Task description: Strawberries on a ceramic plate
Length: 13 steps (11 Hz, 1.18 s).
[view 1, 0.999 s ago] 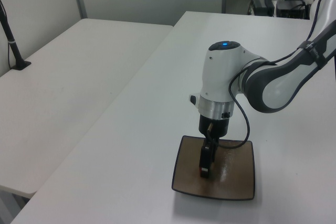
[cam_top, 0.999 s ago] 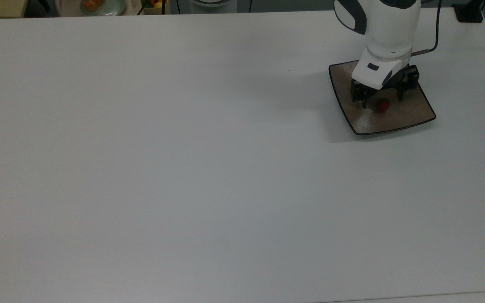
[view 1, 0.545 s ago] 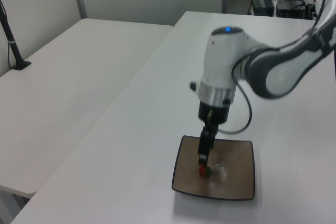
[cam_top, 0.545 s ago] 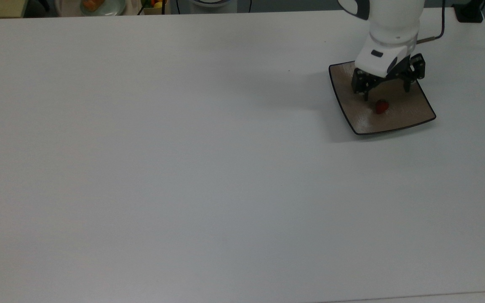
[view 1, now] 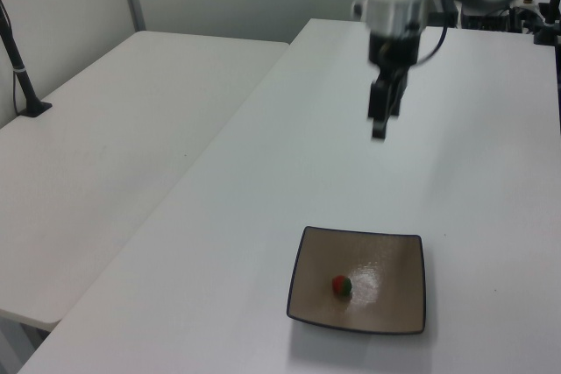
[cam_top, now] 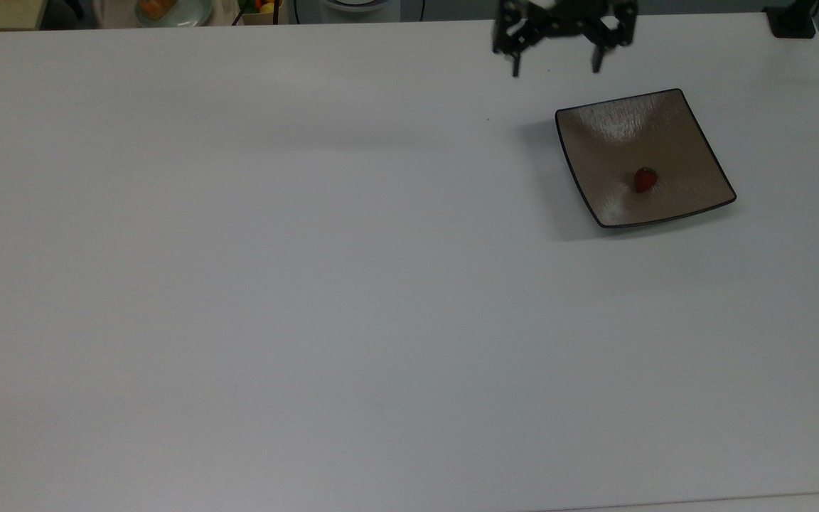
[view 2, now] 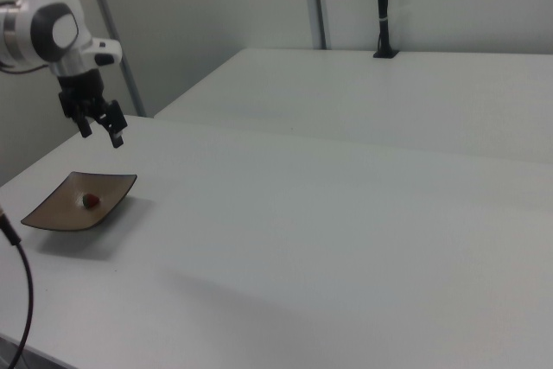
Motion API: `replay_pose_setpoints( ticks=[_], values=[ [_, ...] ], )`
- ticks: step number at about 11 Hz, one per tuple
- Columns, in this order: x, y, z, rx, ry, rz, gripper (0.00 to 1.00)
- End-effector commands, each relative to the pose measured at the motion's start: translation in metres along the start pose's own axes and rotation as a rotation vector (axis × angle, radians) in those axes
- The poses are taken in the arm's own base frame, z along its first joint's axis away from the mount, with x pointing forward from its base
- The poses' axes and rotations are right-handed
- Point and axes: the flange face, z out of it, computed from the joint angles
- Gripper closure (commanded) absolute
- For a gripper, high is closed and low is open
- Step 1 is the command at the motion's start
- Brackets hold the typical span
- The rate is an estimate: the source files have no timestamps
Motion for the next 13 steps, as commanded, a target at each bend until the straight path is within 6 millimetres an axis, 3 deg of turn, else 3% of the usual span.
replay_pose_setpoints(
  ticks=[1,3,6,8,11,13],
  values=[
    [-0.011,0.066,-0.058,-0.051,-0.014,0.102,0.00],
    [-0.018,0.111,-0.084,-0.063,-0.045,0.078,0.00],
    [-0.009,0.176,-0.090,-0.062,-0.063,0.008,0.00],
    [0.000,0.202,-0.092,-0.064,-0.025,-0.119,0.00],
    [0.012,0.214,-0.097,-0.062,0.070,-0.083,0.00],
    [0.012,0.198,-0.097,-0.060,0.085,-0.055,0.00]
  ],
)
